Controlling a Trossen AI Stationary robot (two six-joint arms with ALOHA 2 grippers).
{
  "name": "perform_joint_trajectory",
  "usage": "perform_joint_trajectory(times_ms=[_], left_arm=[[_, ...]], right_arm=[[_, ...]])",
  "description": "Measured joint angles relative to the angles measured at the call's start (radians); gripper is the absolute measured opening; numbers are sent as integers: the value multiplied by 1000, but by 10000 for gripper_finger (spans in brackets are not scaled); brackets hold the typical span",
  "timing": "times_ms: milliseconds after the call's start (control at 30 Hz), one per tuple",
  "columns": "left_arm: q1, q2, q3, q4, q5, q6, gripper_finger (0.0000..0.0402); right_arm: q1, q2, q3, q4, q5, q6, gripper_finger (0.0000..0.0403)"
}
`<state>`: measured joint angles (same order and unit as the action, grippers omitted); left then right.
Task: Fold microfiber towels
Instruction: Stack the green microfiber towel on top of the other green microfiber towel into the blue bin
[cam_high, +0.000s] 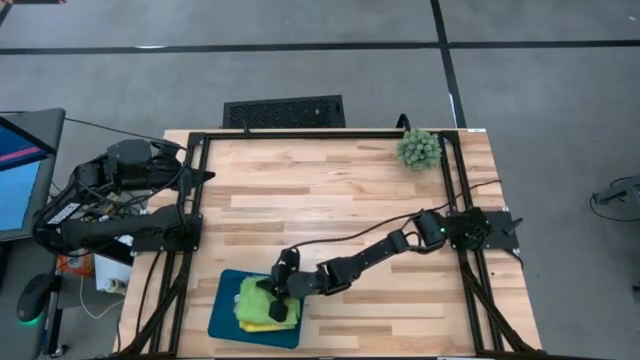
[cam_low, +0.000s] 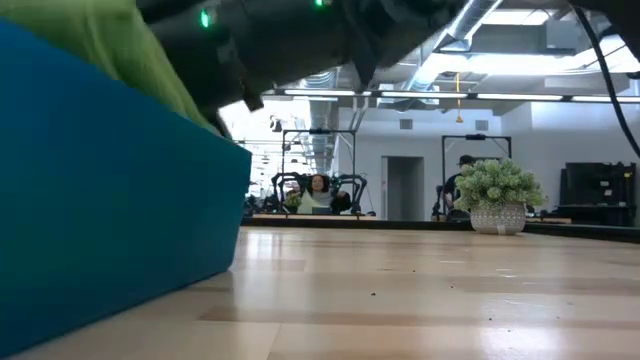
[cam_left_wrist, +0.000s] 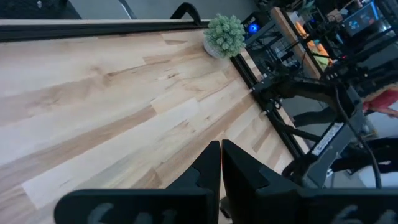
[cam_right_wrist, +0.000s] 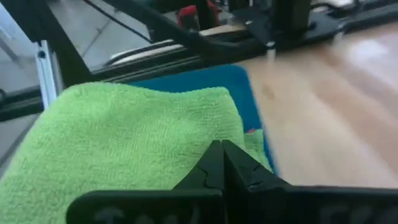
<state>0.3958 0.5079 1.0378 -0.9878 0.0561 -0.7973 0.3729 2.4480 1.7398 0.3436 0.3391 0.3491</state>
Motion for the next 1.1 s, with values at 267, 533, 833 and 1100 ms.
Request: perform_joint_trajectory(times_ms=[267,533,833,1100], left_arm=[[0,0,0,1,10,-9,6],[0,0,0,0,-21,-2,6],[-1,0,0,-1,-42,-16,6],[-1,2,0,2,-40,-52,6]], right_arm=[[34,-146,3,23,30,-149,20],[72,-50,-3,83,53,-79,13],[72,93,149,-7,27,-11,13],[64,46,205,-165,9,-117,18]])
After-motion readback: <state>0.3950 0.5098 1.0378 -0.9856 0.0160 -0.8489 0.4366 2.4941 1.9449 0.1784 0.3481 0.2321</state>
